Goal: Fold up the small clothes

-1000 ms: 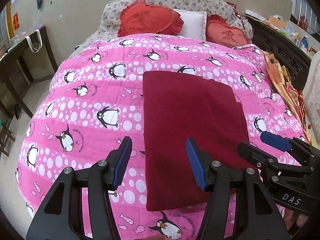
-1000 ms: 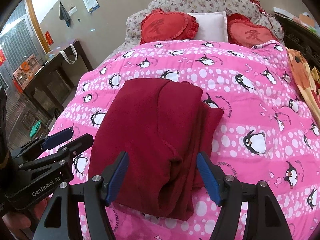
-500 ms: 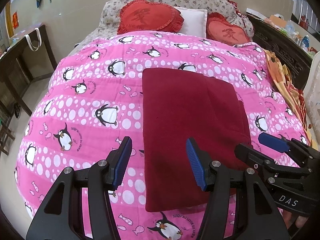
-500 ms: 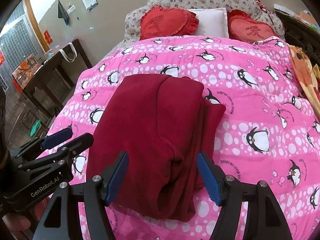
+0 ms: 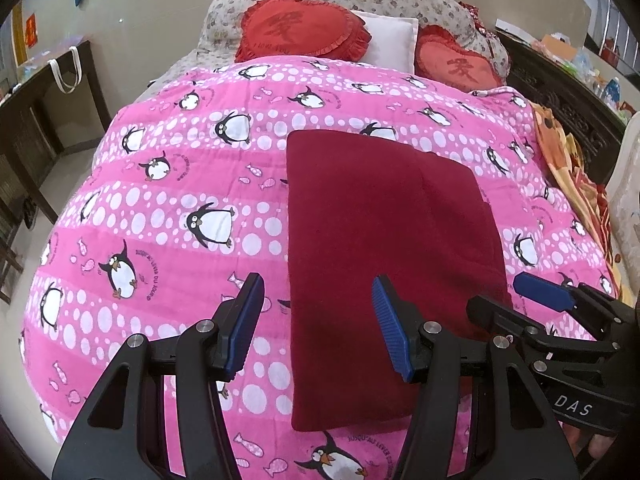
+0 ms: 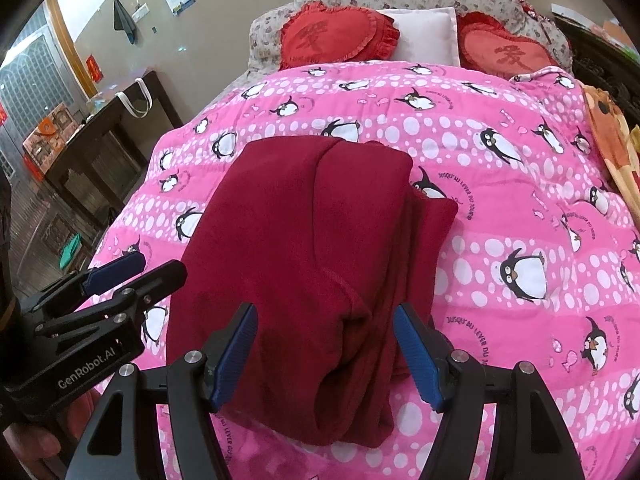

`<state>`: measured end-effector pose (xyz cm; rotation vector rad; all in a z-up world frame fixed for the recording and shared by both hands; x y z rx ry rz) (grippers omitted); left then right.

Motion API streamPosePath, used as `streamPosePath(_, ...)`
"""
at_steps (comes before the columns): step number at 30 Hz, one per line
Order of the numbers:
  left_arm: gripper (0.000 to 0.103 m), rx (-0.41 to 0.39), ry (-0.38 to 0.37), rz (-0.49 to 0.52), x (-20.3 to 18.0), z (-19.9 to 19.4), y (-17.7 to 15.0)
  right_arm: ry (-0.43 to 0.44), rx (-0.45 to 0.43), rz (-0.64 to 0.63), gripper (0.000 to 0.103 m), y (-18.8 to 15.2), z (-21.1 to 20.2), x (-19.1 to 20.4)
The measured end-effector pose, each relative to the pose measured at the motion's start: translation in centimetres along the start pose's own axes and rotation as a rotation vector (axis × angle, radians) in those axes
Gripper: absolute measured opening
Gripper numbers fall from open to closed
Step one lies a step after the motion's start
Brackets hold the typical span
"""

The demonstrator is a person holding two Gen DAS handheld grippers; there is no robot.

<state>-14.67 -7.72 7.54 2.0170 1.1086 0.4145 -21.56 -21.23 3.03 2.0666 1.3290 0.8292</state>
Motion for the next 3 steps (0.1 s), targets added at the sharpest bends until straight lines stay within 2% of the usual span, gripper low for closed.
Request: streamPosePath(3,0.056,0.005,0.017,-0.014,1.25,0.57,0.08,-0.001,0.005,-0.001,0.068,-0.06,0.25,-0.33)
Point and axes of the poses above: each gripper's, at about its wrist camera, not at the fingertips, and z roughly the way its jaws point, x to its left, y to its top, the point moved 6 cm from there along z, roughly the way its jaws point, and after that the axes turned 13 degrees about -x, right-handed, at the moved point
